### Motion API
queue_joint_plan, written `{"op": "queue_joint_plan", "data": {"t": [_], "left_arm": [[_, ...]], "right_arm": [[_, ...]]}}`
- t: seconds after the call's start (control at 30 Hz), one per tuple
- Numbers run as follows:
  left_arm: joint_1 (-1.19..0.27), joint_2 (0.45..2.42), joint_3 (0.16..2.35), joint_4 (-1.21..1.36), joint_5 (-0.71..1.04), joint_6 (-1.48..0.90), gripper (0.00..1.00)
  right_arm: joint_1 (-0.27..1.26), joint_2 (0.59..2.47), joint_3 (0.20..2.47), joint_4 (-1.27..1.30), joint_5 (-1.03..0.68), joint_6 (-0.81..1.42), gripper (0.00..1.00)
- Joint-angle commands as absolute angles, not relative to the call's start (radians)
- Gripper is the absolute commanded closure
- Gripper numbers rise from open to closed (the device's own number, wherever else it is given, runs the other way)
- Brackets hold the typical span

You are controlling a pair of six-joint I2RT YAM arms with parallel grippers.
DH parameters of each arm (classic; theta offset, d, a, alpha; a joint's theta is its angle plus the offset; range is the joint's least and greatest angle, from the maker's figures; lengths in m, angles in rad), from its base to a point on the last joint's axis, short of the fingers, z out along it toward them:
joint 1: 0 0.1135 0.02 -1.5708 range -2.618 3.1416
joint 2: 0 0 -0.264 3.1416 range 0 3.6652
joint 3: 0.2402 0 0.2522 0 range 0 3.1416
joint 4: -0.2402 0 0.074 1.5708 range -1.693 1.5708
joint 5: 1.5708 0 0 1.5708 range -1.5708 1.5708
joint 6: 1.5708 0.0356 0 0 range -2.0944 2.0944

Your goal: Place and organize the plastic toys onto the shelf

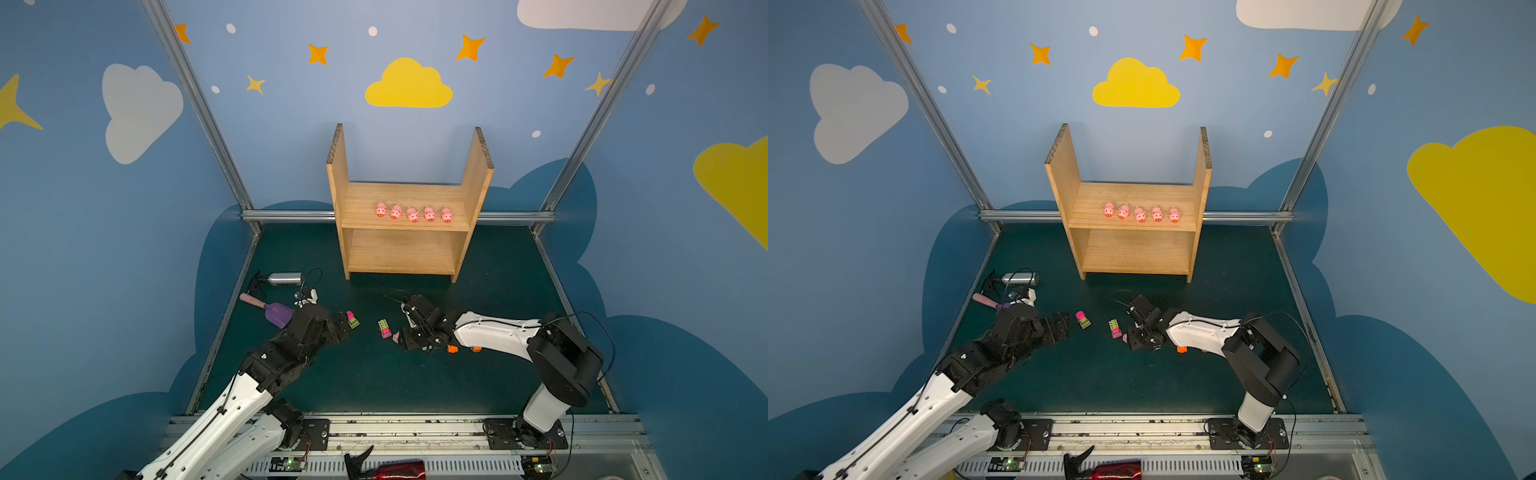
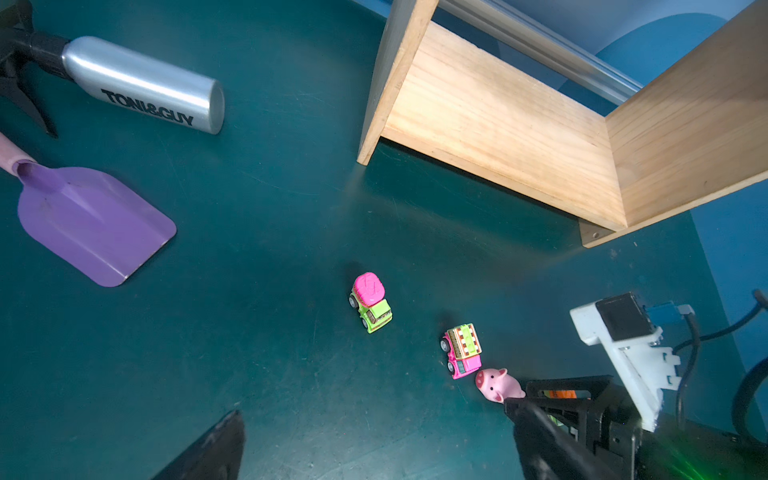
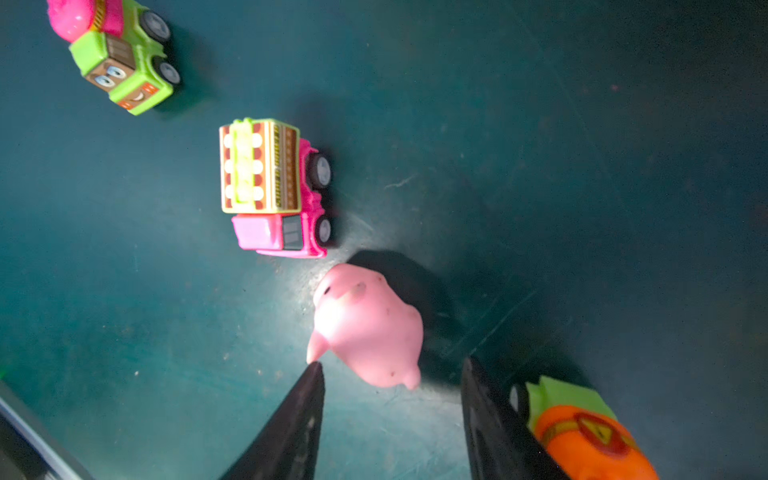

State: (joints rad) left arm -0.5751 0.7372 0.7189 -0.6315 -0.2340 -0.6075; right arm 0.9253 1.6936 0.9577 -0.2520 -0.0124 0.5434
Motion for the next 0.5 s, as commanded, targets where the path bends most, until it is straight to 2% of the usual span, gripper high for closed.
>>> {"op": "queue_joint_plan", "data": {"t": [0.0,0.17,0.4,0.47], "left_arm": [[-0.571,0.716,0.720,-0.656,-0.235,-0.618,0.00],[-0.571,0.680,0.713,-0.671,-0.245,-0.621,0.00],[-0.572,0.692,0.710,-0.670,-0.220,-0.625,0.00],[-0.572,0.693,0.705,-0.670,-0.215,-0.630,0.00]], "right_arm": [[0.928,1.643,0.971,-0.275,-0.029,0.517,0.45],[0.930,1.585,1.003,-0.329,-0.003,0.492,0.48],[0.910,1.647,1.148,-0.455,0.036,0.424,0.72],[0.904,1.694,1.202,-0.489,0.030,0.412,0.73]]}}
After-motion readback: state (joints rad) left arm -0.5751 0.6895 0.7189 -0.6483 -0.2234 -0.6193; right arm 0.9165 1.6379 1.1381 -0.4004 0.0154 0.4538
